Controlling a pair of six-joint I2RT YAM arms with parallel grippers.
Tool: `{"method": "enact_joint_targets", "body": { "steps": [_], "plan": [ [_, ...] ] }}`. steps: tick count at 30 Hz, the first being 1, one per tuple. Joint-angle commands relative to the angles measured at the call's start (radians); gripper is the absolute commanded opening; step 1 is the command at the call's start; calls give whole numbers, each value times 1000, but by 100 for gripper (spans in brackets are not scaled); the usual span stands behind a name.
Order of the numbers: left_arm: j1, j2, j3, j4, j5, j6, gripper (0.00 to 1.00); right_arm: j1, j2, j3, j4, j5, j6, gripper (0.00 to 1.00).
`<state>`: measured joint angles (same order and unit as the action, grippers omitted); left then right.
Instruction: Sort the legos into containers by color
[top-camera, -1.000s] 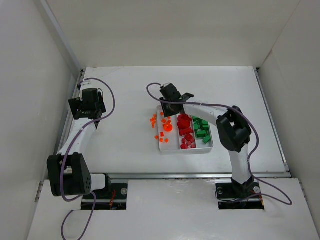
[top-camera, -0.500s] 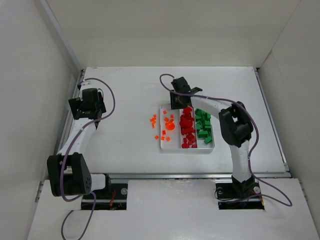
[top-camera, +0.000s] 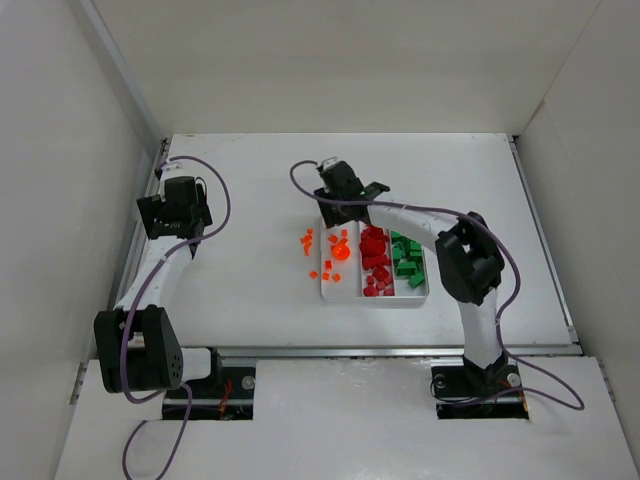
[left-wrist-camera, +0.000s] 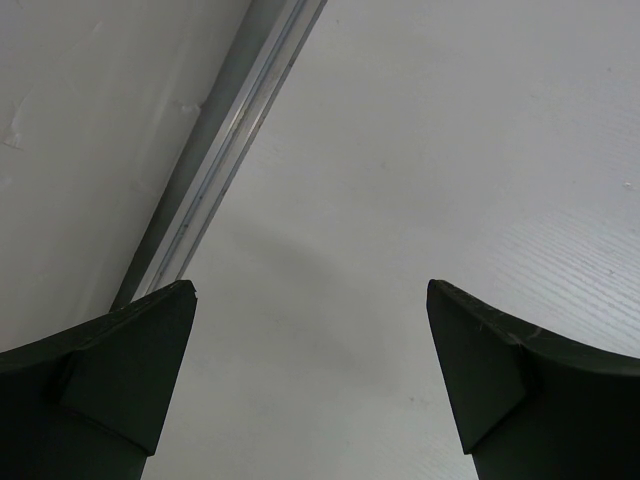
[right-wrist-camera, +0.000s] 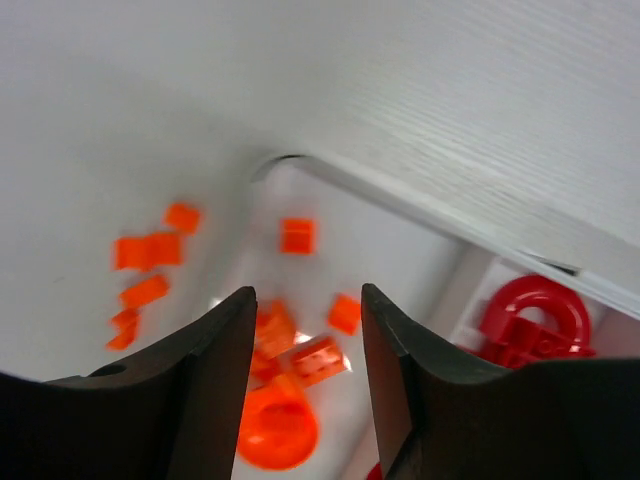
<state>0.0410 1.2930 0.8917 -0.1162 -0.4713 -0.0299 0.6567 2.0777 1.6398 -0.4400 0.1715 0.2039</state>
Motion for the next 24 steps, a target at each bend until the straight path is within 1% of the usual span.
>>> {"method": "enact_joint_targets", "body": {
  "steps": [1,2,5,9,13,16,19,24],
  "plan": [
    [3,-15,-8,24,-1,5,100,115,-116,54,67,31,-118,52],
    [3,-15,-8,24,-1,5,100,145,-116,63,58,40,-118,52],
    [3,-15,-8,24,-1,5,100,184,-65,109,14,28,-118,52],
    [3,9,15,24,-21,5,100,241,4,140,-75,40,-55,52],
    [13,40,53,0,-21,-7,100,251,33,150,-98,77,-15,52],
    [13,49,53,-11,-32,-16,100,251,79,170,-120,88,-4,52],
    [13,49,44,-11,-23,-16,100,251,131,193,-140,43,-24,52],
    [22,31,44,-11,-23,-16,100,251,169,212,-140,33,-11,51]
  ]
}}
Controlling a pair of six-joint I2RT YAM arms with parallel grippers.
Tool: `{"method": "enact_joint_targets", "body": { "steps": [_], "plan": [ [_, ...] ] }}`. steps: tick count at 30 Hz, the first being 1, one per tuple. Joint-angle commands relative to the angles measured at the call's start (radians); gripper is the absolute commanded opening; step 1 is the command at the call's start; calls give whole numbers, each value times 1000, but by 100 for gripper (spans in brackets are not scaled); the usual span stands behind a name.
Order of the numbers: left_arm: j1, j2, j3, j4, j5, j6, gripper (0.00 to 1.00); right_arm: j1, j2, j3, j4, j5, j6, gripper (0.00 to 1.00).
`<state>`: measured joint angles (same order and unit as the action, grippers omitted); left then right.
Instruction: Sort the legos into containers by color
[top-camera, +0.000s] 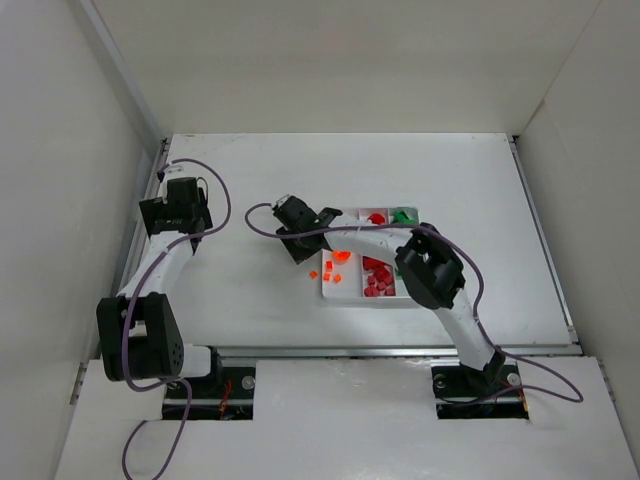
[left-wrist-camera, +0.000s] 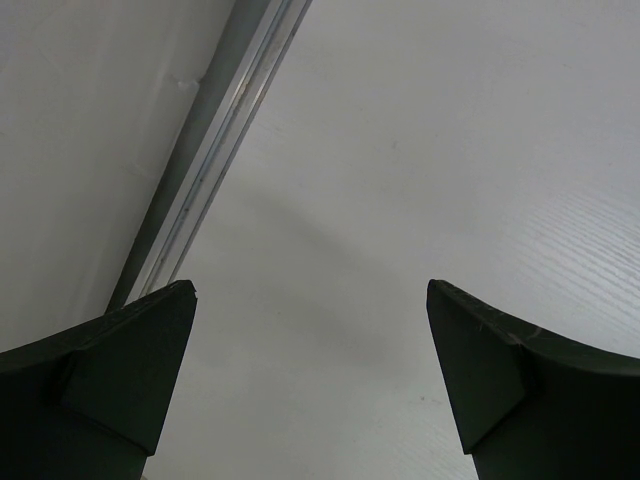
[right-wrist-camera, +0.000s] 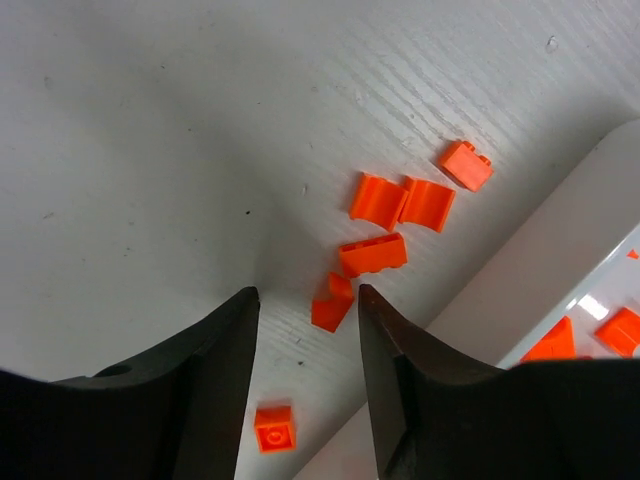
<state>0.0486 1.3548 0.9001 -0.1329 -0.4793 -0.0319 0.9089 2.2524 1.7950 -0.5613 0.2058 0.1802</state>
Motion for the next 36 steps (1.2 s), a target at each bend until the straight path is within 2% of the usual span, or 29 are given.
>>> {"method": "enact_joint_targets", "body": {
  "steps": [1,4,9,17,18,19,23,30,36],
  "plan": [
    [14,-42,36,6,-15,-14,100,-1,7,56,-19,-2,27,49],
    [14,-51,36,6,-15,-14,100,-1,33,99,-43,26,27,45],
    [14,-60,36,6,-15,-14,100,-1,36,84,-43,17,18,26],
    [14,-69,36,-7,-24,-5,100,-1,-5,40,-23,-12,-1,26],
    [14,-69,36,-7,-24,-5,100,-1,-5,40,-23,-28,-1,22],
    [14,-69,36,-7,-24,-5,100,-1,-5,29,-23,-28,-1,14],
    [14,-69,36,-7,-15,-5,100,-1,-48,3,3,-103,-1,1],
    [14,-89,36,-7,-5,-5,100,-1,-246,-88,107,-76,67,0],
    [14,-108,26,3,4,-5,100,-108,-344,-190,140,9,169,0]
  ]
}}
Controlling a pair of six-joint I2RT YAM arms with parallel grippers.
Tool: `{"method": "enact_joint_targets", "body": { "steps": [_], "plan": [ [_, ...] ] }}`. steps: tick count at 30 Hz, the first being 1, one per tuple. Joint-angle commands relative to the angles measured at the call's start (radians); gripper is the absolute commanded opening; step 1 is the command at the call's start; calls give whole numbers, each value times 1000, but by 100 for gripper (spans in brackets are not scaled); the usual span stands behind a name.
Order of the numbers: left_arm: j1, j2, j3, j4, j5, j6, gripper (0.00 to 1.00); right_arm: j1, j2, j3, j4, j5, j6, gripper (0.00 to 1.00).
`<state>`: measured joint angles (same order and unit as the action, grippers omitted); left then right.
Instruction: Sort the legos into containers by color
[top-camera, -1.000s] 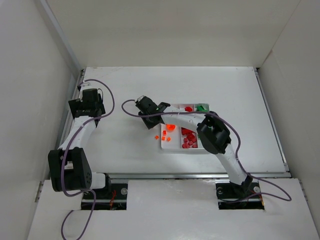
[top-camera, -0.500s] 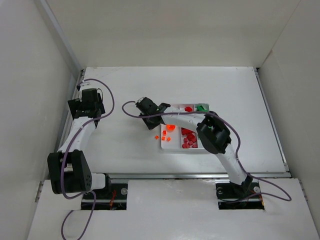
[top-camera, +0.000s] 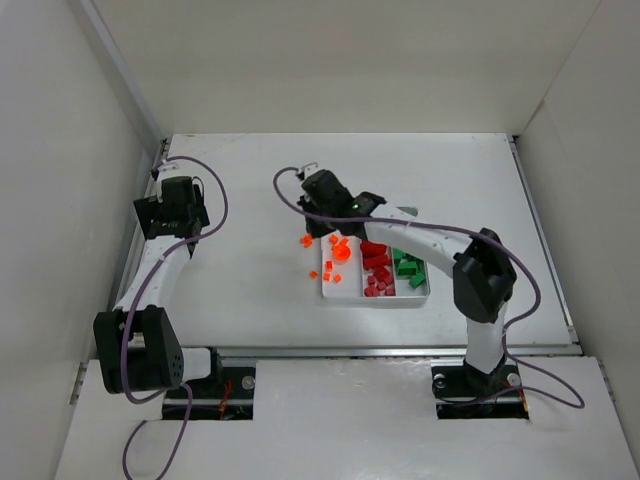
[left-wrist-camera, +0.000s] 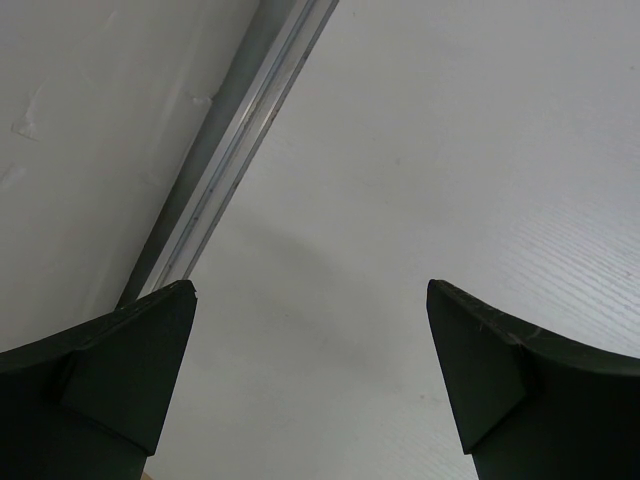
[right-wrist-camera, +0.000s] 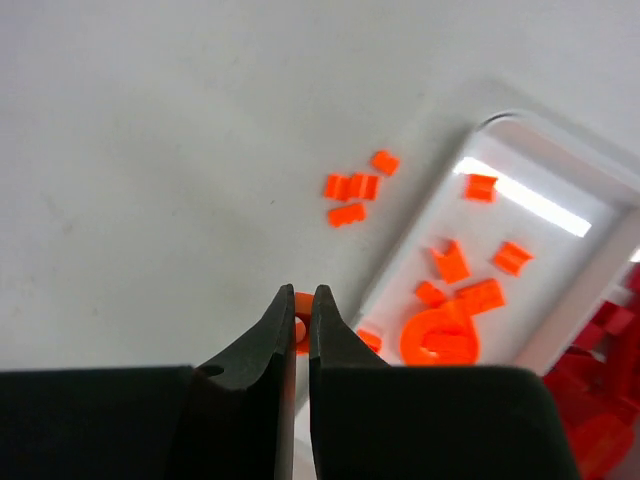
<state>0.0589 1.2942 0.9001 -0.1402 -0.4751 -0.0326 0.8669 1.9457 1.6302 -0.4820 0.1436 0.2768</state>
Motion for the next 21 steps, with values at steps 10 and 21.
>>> {"method": "enact_joint_targets", "body": {
  "steps": [10,21],
  "plan": [
    [4,-56,17,10,0,-4,100,-181,39,5,-33,91,18,16],
    [4,-56,17,10,0,5,100,-140,29,23,-56,102,-105,57]
  ]
}}
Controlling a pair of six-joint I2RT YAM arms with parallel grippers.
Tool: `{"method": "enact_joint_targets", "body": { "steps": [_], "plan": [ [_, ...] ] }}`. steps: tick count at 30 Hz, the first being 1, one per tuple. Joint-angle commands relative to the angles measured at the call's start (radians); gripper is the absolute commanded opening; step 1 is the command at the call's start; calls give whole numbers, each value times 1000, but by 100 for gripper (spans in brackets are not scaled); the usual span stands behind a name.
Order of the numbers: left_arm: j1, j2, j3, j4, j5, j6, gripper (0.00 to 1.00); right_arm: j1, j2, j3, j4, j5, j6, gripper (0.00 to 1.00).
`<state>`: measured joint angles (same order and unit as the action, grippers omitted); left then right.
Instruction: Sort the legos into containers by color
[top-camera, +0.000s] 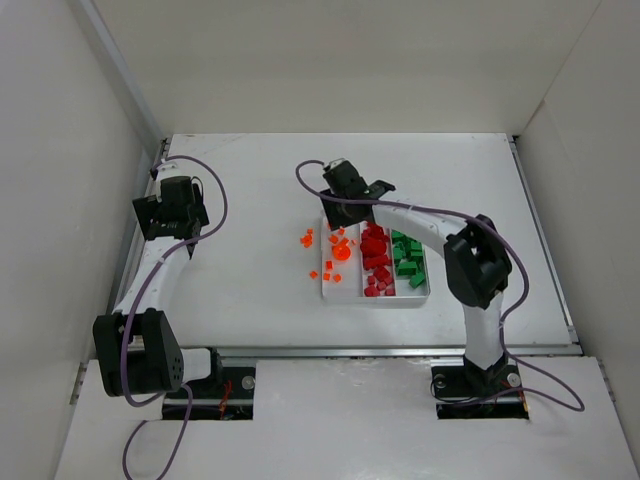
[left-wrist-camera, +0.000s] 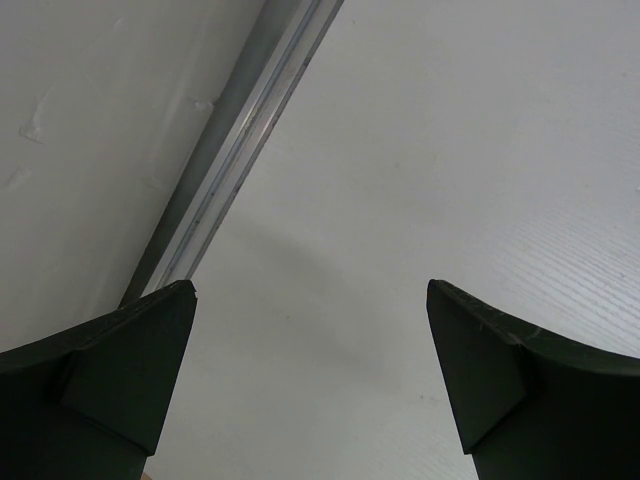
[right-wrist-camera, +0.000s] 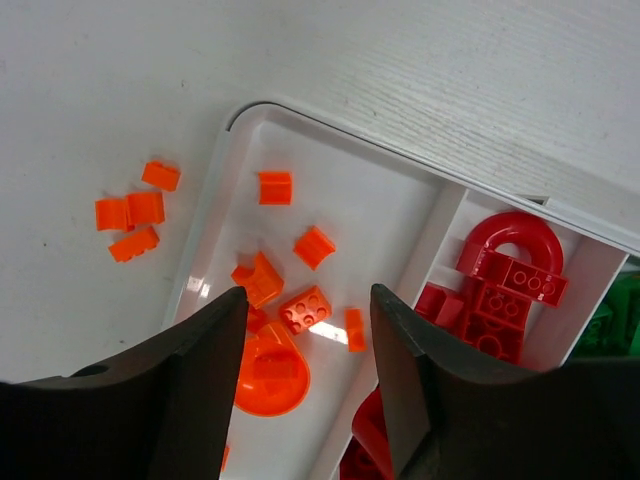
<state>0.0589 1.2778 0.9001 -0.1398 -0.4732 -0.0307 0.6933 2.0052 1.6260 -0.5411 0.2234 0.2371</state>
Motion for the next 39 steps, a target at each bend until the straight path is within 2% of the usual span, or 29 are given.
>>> {"method": "enact_joint_targets", "body": {
  "steps": [1,5,8,9,12,18,25,29,32,39],
  "plan": [
    [4,-40,17,9,-2,3,100,49,-31,38,3,71,-65,59],
    [4,-40,17,9,-2,3,100,141,-19,78,-57,120,-129,59],
    [4,-40,17,9,-2,3,100,207,-37,58,-20,45,-267,59],
    [4,-31,17,9,-2,3,100,241,-37,58,-20,-35,-300,59],
    [4,-31,17,9,-2,3,100,273,18,77,-75,-88,-340,57],
    [4,-31,17,19,-21,3,100,273,102,97,-103,-162,-340,56],
    [4,-31,17,19,-21,3,100,304,174,138,-138,-116,-309,55],
    [4,-31,17,19,-21,3,100,304,193,138,-174,-95,-298,53],
    [4,-31,17,19,-21,3,100,304,184,138,-184,-104,-289,48],
    [13,-21,17,19,-12,3,100,304,158,101,-204,-125,-271,48]
  ]
}}
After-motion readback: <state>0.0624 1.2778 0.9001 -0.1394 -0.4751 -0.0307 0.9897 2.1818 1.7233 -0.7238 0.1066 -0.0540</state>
